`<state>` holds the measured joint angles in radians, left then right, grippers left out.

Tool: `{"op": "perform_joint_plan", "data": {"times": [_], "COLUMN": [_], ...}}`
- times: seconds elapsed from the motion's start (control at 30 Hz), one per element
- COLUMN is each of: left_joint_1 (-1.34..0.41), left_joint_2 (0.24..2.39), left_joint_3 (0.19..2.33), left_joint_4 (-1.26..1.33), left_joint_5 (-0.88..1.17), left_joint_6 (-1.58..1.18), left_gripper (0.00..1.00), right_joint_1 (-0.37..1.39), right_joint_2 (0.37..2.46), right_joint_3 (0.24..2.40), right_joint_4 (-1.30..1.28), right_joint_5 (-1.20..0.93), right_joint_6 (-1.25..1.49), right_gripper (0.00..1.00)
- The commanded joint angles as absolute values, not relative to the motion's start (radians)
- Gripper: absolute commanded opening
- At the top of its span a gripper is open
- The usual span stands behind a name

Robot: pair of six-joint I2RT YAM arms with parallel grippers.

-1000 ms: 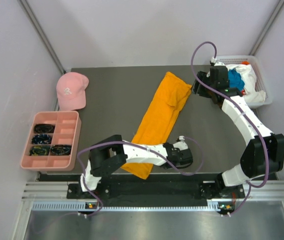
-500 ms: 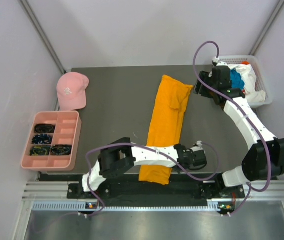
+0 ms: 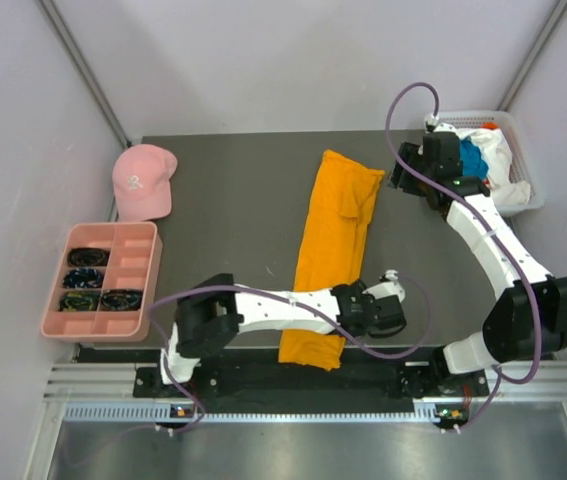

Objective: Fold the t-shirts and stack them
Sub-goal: Rotate the tshirt 90 degrees

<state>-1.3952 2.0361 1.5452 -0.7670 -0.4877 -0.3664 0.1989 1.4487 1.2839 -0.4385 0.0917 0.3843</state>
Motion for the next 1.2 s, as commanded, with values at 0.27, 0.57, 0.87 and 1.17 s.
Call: {"op": "perform_joint_plan", "data": {"times": [0.27,0.57,0.87,1.17], "left_joint_1": [-1.211,-0.804,-0.536,-0.405], "left_joint_2": [1.508,1.558,1.977,2.372], "left_joint_3": [1.249,1.247,1.615,2.057], "left_joint_4": [-0.428,-0.166,-0.102,-0.107], "left_joint_5": [-0.531,-0.131,0.29,0.584], "left_joint_6": [-0.312,-0.336,-0.29,-0.302], "left_gripper": [0.66,0.68,0.68,0.68], "right_joint_1": [0.207,0.206,0.21,0.227], "right_joint_2": [1.376,1.319,1.232,1.209], "right_joint_3": [1.361,1.341,1.204,1.117], "right_joint_4": [-0.465,-0.506,-0.485,-0.469], "right_joint_5": [0.173,0.172,0.026,0.003], "right_joint_6": [0.373,0.385,0.483,0.48], "right_gripper": [0.63,0.63,0.63,0.64]}}
